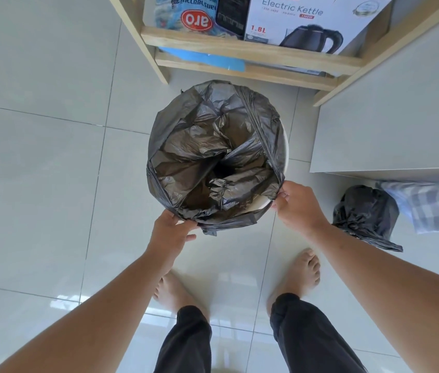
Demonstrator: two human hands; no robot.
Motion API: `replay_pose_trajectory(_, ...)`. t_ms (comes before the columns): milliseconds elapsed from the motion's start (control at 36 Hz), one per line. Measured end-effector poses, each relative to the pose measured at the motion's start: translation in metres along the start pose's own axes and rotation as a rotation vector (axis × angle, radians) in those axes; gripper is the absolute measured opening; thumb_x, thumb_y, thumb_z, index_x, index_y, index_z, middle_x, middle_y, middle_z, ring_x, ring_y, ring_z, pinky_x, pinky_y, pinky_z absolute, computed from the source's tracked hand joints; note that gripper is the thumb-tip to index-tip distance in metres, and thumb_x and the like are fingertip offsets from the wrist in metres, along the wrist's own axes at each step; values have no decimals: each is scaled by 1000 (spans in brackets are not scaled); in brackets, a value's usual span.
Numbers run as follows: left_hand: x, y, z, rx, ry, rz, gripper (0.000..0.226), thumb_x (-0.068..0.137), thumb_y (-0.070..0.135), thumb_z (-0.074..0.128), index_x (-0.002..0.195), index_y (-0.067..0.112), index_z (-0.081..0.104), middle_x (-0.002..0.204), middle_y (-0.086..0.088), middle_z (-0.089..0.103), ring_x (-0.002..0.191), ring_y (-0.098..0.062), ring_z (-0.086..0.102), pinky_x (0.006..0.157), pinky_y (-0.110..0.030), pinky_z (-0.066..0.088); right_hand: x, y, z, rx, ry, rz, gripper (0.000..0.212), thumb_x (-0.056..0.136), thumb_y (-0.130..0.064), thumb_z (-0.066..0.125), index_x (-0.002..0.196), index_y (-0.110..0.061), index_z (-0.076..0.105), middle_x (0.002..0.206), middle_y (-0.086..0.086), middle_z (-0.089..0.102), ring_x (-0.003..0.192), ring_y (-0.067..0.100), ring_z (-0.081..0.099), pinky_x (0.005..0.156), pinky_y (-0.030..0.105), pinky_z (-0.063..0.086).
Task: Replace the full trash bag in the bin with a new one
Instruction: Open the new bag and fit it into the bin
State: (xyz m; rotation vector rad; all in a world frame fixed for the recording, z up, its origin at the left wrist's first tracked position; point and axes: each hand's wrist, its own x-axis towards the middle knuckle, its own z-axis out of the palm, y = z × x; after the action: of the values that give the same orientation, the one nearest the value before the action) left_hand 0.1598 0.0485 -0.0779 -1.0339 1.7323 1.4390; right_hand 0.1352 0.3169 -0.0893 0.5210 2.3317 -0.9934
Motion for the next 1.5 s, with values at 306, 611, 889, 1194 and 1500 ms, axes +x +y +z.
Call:
replay_pose_trajectory(306, 3, -5, -1, 191, 60, 67, 15, 87, 17, 67, 102, 15, 63, 97, -8, 74, 82, -22, 74, 71, -40, 60, 1, -7, -8, 34, -276, 159, 23, 78, -13, 71, 86, 8, 68, 82, 19, 73, 72, 29, 73, 65, 42, 63)
replay_pose_trajectory(611, 23, 28, -6, -158, 181, 8, 27, 97, 6, 45, 115, 11, 64, 113, -9, 72, 101, -25, 70, 84, -46, 60, 14, -10, 6, 157, -182, 388, 16, 83, -4, 67, 70, -10, 59, 73, 10, 64, 67, 21, 63, 66, 34, 58)
replay_pose_trajectory(889, 58, 61, -28, -194, 176, 46, 22, 95, 2, 50, 82, 13, 64, 79, -7, 73, 68, -16, 72, 74, -34, 62, 20, -11, 7, 245, -236, 408, 14, 78, 1, 75, 68, -4, 65, 76, 12, 67, 73, 20, 69, 59, 30, 62)
replay_pose_trajectory(1194, 68, 77, -22, -178, 164, -79, 30, 92, 11, 42, 109, 16, 66, 93, -3, 69, 85, -23, 67, 65, -34, 56, 33, -15, -19, 217, -35, 381, 17, 83, 8, 53, 98, 10, 61, 85, 28, 61, 71, 26, 59, 72, 47, 59)
replay_pose_trajectory(1500, 66, 105, -23, 384, 398, 441, 54, 94, 47, 50, 69, -1, 58, 65, -19, 60, 62, -27, 49, 57, -32, 40, 30, -45, -33, 44, 538, -96, 24, 90, -12, 61, 80, 9, 66, 71, 25, 68, 68, 41, 64, 65, 40, 54)
